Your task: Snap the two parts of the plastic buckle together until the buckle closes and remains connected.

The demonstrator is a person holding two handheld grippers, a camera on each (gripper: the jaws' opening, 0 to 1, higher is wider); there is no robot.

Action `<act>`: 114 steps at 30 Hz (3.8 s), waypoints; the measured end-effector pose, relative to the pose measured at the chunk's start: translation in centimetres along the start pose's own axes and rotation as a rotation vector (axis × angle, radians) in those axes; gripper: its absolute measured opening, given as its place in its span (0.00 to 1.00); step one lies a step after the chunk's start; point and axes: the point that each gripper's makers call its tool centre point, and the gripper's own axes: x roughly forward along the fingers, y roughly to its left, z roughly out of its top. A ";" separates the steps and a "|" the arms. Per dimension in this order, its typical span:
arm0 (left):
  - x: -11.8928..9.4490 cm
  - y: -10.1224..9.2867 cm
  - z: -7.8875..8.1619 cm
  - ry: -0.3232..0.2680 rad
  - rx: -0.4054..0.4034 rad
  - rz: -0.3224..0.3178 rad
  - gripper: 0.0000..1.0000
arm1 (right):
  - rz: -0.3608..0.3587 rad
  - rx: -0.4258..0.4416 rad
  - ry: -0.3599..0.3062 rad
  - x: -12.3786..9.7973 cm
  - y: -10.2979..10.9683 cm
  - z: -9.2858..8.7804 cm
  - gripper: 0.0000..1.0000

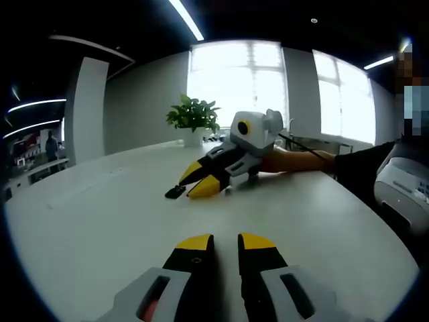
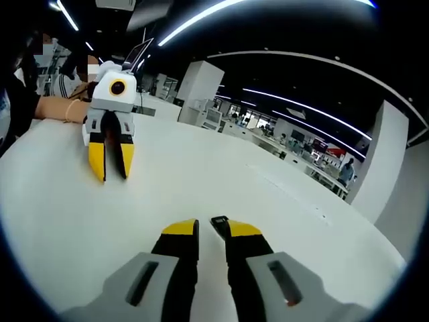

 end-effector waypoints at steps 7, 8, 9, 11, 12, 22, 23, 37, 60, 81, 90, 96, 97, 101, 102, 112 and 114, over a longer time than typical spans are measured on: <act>0.0 0.0 0.0 -0.001 0.000 -0.001 0.14 | 0.006 0.022 -0.019 0.2 0.2 0.2 0.15; 0.0 0.0 0.0 -0.002 0.000 -0.001 0.14 | 0.006 0.019 -0.019 0.2 0.2 0.2 0.15; 0.0 0.0 0.1 -0.002 0.000 -0.001 0.14 | 0.006 0.017 -0.018 0.2 0.2 0.2 0.15; 0.0 0.0 0.1 -0.003 0.000 -0.001 0.14 | 0.007 0.012 -0.019 0.2 0.2 0.2 0.14; 0.0 0.0 0.1 -0.003 0.000 -0.001 0.14 | 0.008 0.015 -0.022 0.2 0.2 0.2 0.14; 0.0 0.2 0.2 -0.003 0.000 -0.001 0.14 | 0.008 0.015 -0.021 0.3 0.1 0.3 0.14; 0.0 0.2 0.2 -0.003 0.000 -0.001 0.14 | 0.009 0.015 -0.021 0.3 0.1 0.3 0.14; -0.2 0.3 0.1 0.008 0.010 0.009 0.14 | 0.011 -0.003 -0.006 0.2 0.2 0.3 0.16; -1.2 2.5 1.2 0.008 0.022 0.127 0.14 | -0.045 0.021 -0.020 -1.4 -1.7 1.2 0.16; -4.7 4.9 4.8 -0.015 0.069 0.330 0.14 | -0.105 0.054 -0.085 -3.6 -3.4 4.0 0.16; -5.2 4.8 5.7 0.029 0.132 0.389 0.14 | -0.130 0.042 -0.089 -4.3 -4.3 4.9 0.16; -5.5 4.6 6.4 0.064 0.170 0.432 0.14 | -0.135 0.059 -0.080 -4.6 -4.7 5.2 0.16; -5.6 4.4 6.6 0.063 0.175 0.434 0.14 | -0.135 0.065 -0.078 -4.6 -4.7 5.2 0.16; -6.0 4.3 6.7 0.095 0.171 0.478 0.14 | -0.126 0.075 -0.056 -4.6 -4.4 5.3 0.16; -6.0 4.2 6.7 0.105 0.165 0.480 0.14 | -0.124 0.074 -0.050 -4.5 -4.4 5.4 0.16; -7.2 2.2 6.3 0.183 0.184 0.519 0.14 | -0.089 0.123 -0.028 -5.2 -3.0 6.4 0.16; -7.4 1.8 6.1 0.189 0.185 0.519 0.14 | -0.097 0.125 -0.037 -5.9 -2.9 6.9 0.16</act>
